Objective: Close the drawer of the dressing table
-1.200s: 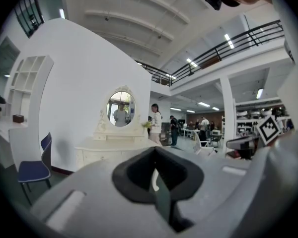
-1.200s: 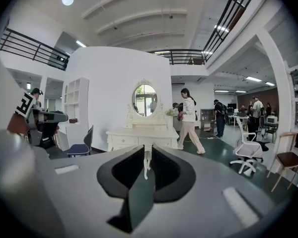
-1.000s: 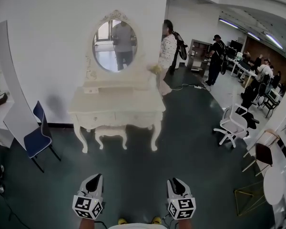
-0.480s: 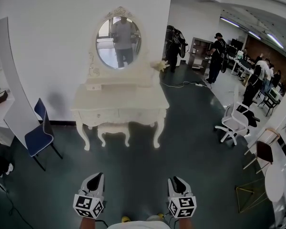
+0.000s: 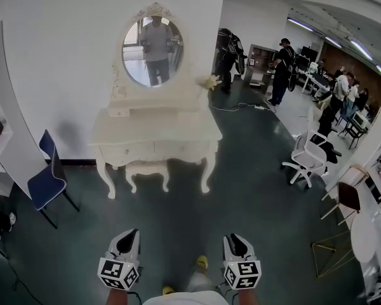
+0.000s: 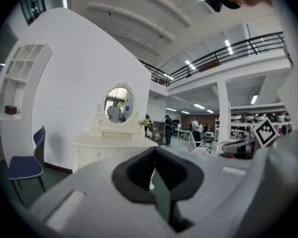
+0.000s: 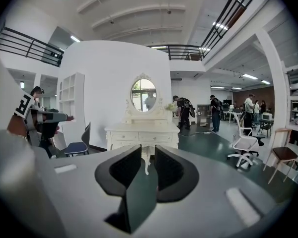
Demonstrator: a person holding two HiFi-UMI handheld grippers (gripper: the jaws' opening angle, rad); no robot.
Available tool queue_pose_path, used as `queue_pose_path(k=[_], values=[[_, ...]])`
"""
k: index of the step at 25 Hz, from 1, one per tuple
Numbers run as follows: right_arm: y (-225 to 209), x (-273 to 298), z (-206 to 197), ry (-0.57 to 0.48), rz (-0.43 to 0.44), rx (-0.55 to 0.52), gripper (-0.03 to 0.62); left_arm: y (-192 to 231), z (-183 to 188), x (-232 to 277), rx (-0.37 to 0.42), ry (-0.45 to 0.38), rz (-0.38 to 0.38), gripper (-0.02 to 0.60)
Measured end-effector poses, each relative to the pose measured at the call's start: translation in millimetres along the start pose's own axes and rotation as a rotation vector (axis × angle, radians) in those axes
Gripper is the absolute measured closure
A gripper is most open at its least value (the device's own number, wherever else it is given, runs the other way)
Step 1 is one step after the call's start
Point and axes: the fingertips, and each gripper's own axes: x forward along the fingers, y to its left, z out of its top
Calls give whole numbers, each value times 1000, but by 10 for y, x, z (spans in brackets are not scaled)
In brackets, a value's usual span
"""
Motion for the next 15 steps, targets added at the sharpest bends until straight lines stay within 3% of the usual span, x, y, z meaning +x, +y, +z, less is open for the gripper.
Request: queue_pose_path(k=[15], values=[[-438,1335,188,42,39,35,525,491,-32,1131,-14,53,43,583]])
